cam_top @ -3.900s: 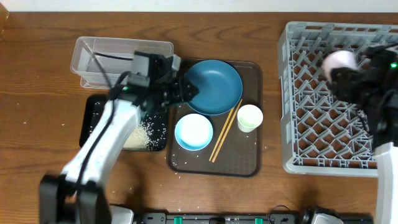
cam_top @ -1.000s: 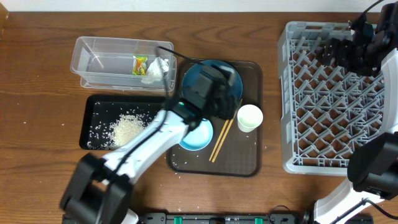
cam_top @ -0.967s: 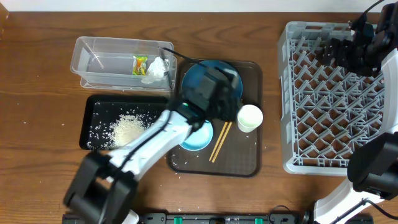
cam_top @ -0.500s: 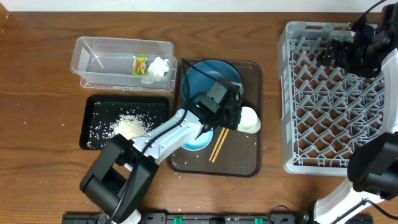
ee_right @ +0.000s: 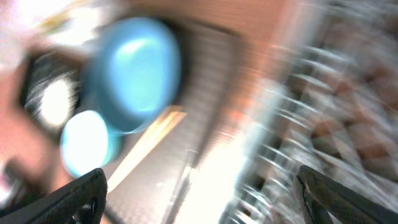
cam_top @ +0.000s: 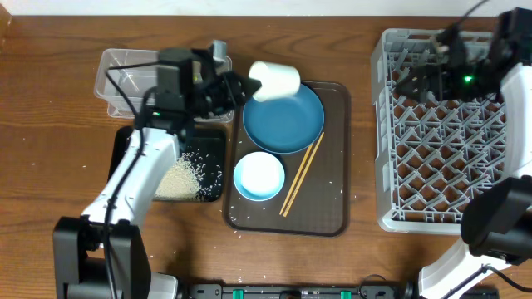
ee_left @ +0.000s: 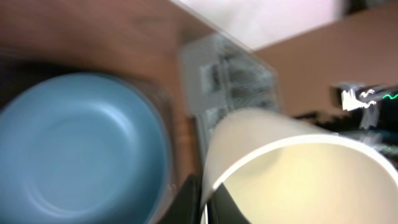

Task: Sort waste into correct bins and load items into the dishwasher rack
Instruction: 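Grasp the white cup with the left gripper and lift it, then hand the white cup from the left gripper to the right gripper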

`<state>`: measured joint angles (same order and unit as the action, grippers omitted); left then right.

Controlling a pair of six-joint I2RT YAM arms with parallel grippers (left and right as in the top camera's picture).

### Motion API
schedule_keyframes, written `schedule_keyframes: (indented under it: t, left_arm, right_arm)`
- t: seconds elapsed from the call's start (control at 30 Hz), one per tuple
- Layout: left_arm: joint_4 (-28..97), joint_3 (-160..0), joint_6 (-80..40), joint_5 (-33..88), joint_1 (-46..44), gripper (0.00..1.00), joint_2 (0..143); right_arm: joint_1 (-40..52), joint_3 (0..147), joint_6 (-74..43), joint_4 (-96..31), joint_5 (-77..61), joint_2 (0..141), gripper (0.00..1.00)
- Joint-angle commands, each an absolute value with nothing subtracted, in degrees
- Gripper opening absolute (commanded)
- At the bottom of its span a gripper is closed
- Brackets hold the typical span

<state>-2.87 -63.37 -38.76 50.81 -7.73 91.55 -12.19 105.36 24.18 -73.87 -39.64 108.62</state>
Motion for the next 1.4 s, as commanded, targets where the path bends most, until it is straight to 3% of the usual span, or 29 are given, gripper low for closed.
schedule_keyframes:
  t: [0.0, 0.13, 0.27, 0.5, 1.37]
  left_arm:
    - [-7.94, -63.68, -49.10, 68.40, -6.02, 0.06, 92.75]
    - [-10.90, -63.68, -51.22, 73.63, -6.00, 0.07, 92.92]
    - [-10.85, -63.68, -51.35, 77.71, -6.24, 0.06, 92.92]
    - [-10.83, -63.68, -51.35, 80.20, -6.24, 0.06, 92.92]
    - [-10.85, -63.68, -51.33, 80.14, -6.22, 0.06, 92.92]
  right_arm:
    - [-6.39, 105.89, 41.65, -75.68, -55.57, 107.92, 0.96]
    - [0.75, 105.89, 45.93, -75.88, -55.53, 107.92, 0.98]
    - [7.33, 105.89, 51.37, -75.24, -55.46, 107.92, 0.93]
    - [13.91, 105.91, 50.76, -69.84, -56.97, 107.90, 0.89]
    - [13.89, 105.97, 50.81, -63.37, -68.42, 106.02, 0.78]
